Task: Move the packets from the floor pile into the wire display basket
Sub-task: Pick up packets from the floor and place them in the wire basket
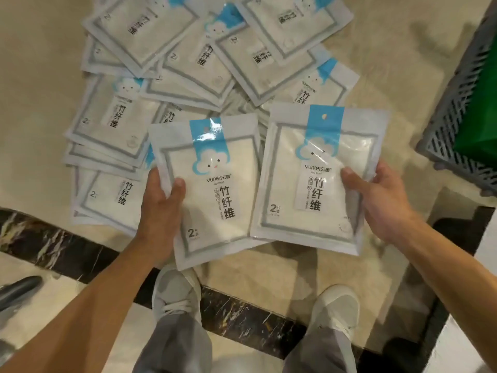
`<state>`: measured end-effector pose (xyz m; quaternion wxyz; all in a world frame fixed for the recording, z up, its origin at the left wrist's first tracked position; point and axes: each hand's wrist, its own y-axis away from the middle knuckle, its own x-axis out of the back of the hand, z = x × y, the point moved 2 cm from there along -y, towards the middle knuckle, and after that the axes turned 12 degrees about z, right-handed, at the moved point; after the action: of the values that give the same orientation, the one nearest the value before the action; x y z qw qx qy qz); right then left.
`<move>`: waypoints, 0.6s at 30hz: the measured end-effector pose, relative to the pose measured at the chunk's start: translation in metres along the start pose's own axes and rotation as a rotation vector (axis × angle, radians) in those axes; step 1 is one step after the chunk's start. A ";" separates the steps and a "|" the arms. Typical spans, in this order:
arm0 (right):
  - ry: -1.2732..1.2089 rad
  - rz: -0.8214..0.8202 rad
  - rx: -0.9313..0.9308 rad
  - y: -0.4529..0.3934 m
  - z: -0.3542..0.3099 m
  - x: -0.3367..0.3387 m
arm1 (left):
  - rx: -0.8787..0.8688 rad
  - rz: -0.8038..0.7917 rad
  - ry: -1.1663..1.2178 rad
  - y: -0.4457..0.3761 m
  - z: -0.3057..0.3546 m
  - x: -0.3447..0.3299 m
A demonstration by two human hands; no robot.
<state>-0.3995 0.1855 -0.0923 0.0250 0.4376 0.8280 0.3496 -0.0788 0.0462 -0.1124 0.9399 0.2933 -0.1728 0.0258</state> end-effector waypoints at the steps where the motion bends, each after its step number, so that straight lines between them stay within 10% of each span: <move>1: -0.014 -0.004 -0.021 0.008 -0.017 0.000 | 0.022 0.014 0.014 0.001 0.013 0.011; 18: 0.117 -0.288 0.025 0.268 -0.402 -0.070 | 0.004 -0.040 0.274 0.116 0.345 0.292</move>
<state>-0.3062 0.0095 0.3538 0.0210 0.2936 0.8865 0.3569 0.0711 -0.0664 0.3149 0.9545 0.2921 -0.0371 0.0473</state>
